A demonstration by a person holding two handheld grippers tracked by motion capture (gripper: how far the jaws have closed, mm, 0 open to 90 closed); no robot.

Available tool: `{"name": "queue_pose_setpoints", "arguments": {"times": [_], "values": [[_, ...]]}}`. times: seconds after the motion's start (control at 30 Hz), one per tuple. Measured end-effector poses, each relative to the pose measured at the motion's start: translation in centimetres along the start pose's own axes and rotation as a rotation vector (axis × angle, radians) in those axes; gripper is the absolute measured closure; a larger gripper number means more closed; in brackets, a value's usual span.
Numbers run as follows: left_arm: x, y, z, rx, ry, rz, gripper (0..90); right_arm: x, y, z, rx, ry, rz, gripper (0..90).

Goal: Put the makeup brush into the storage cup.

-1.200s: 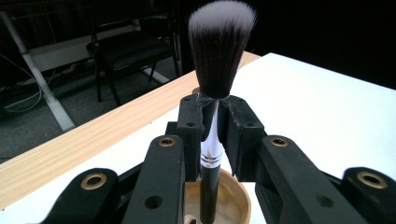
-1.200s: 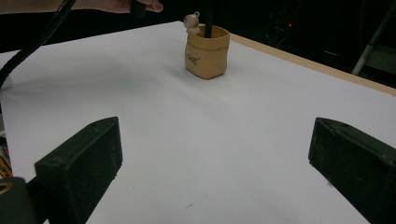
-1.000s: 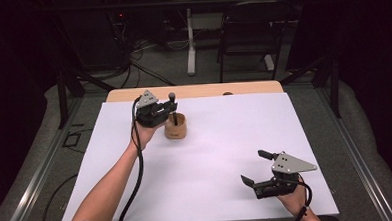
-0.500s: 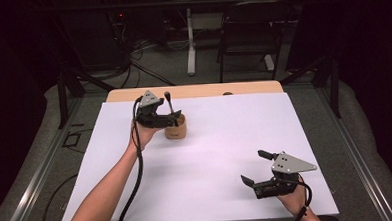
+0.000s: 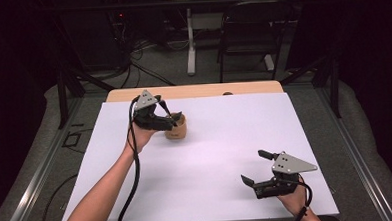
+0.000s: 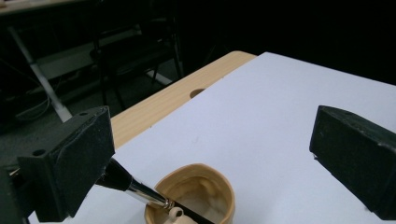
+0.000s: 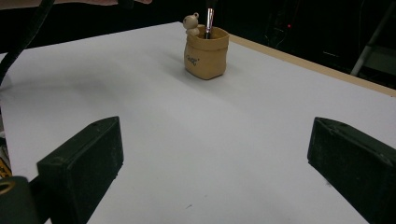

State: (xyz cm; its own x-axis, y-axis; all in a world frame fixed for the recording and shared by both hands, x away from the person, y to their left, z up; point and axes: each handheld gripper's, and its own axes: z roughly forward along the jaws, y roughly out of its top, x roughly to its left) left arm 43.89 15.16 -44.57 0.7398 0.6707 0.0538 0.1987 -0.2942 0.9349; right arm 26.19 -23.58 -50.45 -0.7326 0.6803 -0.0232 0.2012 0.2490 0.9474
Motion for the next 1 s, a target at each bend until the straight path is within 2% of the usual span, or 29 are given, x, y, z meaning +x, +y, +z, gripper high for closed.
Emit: {"name": "queue_pose_setpoints", "arguments": {"times": [0.17, 0.43, 0.73, 1.0], "values": [[-0.6, 0.2, -1.2, -0.026, -0.013, 0.02, 0.0, 0.0, 0.0, 0.0, 0.003, 0.002, -0.001, 2.9], [-1.0, 0.3, -3.1, -0.081, -0.011, 0.02, 0.0, 0.0, 0.0, 0.0, 0.0, 0.003, 0.0, 2.9], [-1.9, 0.0, -5.4, -0.097, -0.027, 0.025, 0.0, 0.1, 0.0, 0.0, 0.005, 0.0, -0.003, 2.9], [-2.5, -0.7, -7.5, -0.114, -0.024, 0.035, 0.0, 0.1, 0.0, 0.1, 0.008, 0.002, -0.005, 2.9]]}}
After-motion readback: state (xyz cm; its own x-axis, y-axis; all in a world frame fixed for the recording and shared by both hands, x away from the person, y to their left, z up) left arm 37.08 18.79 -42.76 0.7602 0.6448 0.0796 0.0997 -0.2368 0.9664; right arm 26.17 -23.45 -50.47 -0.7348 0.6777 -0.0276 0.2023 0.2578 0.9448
